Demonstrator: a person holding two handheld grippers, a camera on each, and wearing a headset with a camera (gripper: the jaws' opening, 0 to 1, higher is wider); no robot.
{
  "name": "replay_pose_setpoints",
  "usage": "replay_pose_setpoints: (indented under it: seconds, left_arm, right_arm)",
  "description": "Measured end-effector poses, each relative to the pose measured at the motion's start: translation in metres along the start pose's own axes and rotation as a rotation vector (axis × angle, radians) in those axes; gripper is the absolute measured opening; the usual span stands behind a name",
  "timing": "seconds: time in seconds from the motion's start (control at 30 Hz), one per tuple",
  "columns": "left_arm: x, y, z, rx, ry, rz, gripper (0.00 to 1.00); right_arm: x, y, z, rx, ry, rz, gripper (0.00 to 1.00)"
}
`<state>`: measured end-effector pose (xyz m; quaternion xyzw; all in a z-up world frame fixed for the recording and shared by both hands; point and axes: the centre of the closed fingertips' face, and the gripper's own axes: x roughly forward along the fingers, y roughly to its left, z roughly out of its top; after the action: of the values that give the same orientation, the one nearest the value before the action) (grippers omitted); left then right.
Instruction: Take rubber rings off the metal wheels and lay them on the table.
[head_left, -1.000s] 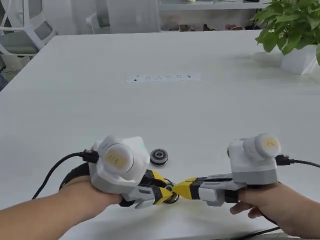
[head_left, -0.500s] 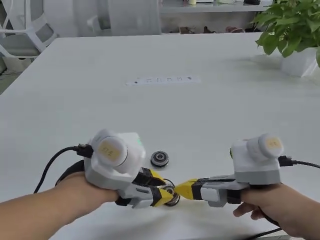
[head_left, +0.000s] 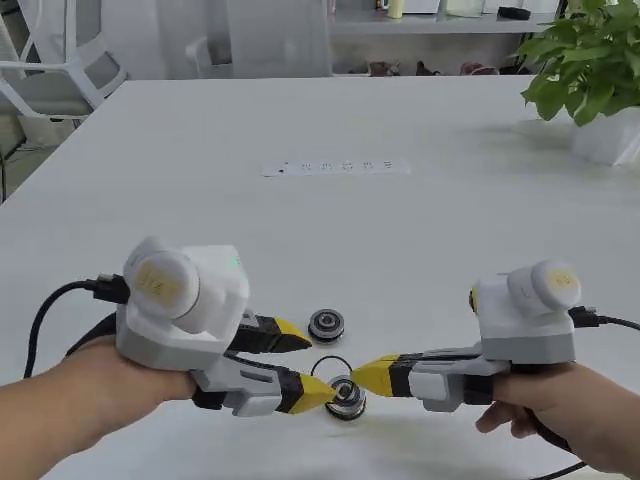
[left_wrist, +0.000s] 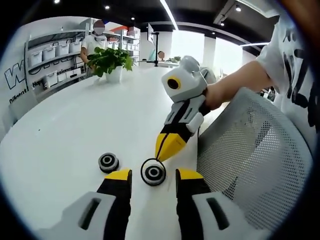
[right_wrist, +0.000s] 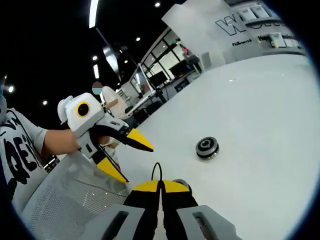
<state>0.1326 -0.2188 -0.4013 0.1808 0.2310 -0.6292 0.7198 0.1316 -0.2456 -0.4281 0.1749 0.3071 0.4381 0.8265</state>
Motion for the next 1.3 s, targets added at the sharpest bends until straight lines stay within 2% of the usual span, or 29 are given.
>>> replay_pose_setpoints:
  seconds: [0.33,0.43,0.5,0.8,1.3]
  left_arm:
    - [-0.031,0.007,0.011,-0.033,-0.063,0.051,0.41]
    - [-0.042,0.01,0.011,-0.036,-0.078,0.075,0.48]
    - [-0.047,0.012,0.009,-0.038,-0.08,0.082,0.51]
    - [-0.069,0.017,0.0,-0.062,-0.091,0.122,0.54]
    - [-0.093,0.025,-0.016,-0.085,-0.08,0.177,0.59]
  right_arm:
    - [0.008,0.009,0.018,-0.034,0.001,0.024,0.0]
    - [0.013,0.013,0.024,-0.047,0.007,0.029,0.0]
    - [0.016,0.016,0.026,-0.055,0.016,0.032,0.0]
    - [0.036,0.016,0.024,-0.076,0.068,0.033,0.0]
    - [0.068,0.007,0.012,-0.107,0.176,0.047,0.0]
